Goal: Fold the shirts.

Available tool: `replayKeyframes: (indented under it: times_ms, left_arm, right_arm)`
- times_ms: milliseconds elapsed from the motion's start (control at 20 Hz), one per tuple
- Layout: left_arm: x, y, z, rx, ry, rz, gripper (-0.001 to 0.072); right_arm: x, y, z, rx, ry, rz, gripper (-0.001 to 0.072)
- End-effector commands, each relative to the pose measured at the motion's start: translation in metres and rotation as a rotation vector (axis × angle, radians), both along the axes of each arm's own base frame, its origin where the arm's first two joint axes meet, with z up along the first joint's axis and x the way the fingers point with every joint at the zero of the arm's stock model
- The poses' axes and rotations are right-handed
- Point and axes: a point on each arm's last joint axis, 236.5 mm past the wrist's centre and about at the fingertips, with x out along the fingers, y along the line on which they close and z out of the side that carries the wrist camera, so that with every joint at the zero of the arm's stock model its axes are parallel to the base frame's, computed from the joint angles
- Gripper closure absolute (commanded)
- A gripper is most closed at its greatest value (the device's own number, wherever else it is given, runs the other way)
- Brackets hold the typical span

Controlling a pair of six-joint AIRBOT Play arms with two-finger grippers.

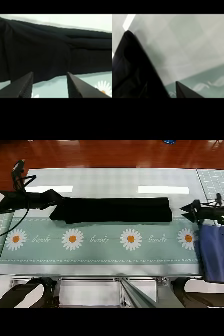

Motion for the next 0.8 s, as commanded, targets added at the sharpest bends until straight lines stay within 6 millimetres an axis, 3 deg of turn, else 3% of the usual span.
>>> replayKeyframes:
  times_ms: [0,350,400,450,500,650,750]
  left_arm:
    - [-0.002,-0.006,-0.003,-0.003,0.004,-0.008,0.0199]
    - [0.001,-0.004,-0.002,-0.005,-0.006,0.006,0.0199]
    - [0.002,-0.004,-0.002,-0.012,-0.002,0.017,0.0200]
    - [0.002,-0.004,-0.002,-0.014,-0.001,0.020,0.0199]
    - [0.002,-0.004,-0.002,-0.014,-0.001,0.019,0.0200]
    - [0.002,-0.004,-0.002,-0.012,-0.002,0.018,0.0200]
    - [0.001,-0.013,0.004,-0.066,0.002,0.019,0.0213]
  right_arm:
    - [0.019,0.035,-0.020,0.077,0.023,0.047,0.0294]
    - [0.057,0.099,-0.024,0.123,-0.006,0.147,0.0295]
    - [0.062,0.104,-0.023,0.114,-0.015,0.160,0.0324]
    - [0.067,0.109,-0.023,0.105,-0.025,0.169,0.0454]
    - [0.069,0.113,-0.020,0.093,-0.041,0.193,0.0688]
    - [0.067,0.121,-0.002,0.108,-0.071,0.268,0.0687]
    - [0.061,0.115,0.018,0.069,-0.100,0.308,0.0687]
